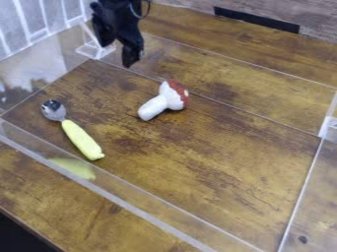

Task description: Remove the mushroom from the silver pot and put it on the table

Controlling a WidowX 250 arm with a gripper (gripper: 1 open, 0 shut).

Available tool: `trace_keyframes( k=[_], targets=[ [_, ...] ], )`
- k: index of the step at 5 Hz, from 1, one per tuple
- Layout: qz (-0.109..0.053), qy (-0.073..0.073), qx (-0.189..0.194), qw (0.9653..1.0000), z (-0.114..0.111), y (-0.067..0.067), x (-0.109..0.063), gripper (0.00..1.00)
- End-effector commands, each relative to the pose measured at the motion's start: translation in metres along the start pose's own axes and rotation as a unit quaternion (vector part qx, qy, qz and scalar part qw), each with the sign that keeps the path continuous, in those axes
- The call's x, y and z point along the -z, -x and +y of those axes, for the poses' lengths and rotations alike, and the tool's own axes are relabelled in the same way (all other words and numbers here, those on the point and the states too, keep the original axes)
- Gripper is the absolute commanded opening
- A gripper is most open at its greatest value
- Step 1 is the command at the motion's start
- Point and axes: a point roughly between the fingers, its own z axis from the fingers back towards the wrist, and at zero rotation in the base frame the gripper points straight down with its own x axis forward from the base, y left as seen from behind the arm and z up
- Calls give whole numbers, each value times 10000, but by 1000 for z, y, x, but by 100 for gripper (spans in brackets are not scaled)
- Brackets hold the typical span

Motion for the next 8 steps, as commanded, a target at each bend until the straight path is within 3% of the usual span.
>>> trace_keyframes(
  k=[1, 2, 4, 6, 8],
  targets=[
    [-431, -300, -332, 9981, 34, -15, -56, 100],
    [-406, -324, -493, 9974, 40, -12, -52, 100],
    [-177, -338, -668, 9970, 43, 8, -36, 100],
    [-92, -286, -628, 9976, 58, 10, -16, 100],
    [109, -379, -1003, 9942, 67, 9, -7, 100]
  ],
)
